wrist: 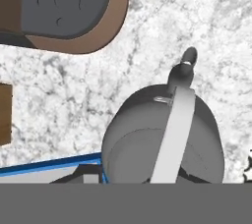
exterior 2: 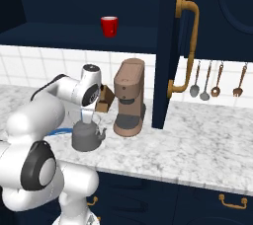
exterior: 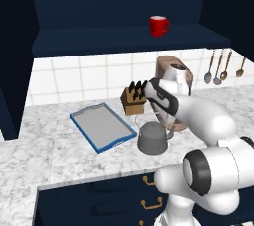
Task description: Pick the kettle from the counter and place it on the tray. Then pick the mug from the cabinet and place it on the tray. Then close the cabinet doors.
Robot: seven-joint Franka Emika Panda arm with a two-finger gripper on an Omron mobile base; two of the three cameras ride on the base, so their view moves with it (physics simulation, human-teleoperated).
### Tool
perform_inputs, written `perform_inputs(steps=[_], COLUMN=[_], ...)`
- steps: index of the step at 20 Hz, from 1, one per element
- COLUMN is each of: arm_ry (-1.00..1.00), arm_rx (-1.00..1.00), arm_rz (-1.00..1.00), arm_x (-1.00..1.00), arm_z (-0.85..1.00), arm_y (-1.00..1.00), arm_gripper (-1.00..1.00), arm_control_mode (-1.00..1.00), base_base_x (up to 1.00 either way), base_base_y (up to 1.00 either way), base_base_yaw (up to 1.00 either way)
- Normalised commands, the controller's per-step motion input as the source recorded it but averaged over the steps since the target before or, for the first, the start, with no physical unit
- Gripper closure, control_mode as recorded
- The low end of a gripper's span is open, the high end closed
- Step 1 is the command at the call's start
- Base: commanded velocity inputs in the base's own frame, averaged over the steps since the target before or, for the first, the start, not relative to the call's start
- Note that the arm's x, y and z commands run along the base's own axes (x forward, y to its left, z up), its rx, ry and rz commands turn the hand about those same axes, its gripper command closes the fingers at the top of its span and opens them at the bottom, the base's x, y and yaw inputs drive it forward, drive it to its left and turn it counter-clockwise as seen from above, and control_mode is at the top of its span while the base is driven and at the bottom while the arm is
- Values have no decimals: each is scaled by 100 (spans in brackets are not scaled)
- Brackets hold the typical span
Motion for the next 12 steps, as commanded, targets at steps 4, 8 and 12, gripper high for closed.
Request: perform_inputs(steps=[4, 8, 12], arm_ry=[-13, -3, -5], arm_rx=[0, 0, 0], arm_rz=[-1, 0, 0], arm_x=[-31, -20, -19], arm_z=[-1, 0, 9], arm_y=[0, 0, -6], arm_gripper=[100, 100, 100], arm_control_mode=[-100, -100, -100], base_base_x=[0, 0, 0], base_base_y=[0, 0, 0], base_base_yaw=[0, 0, 0])
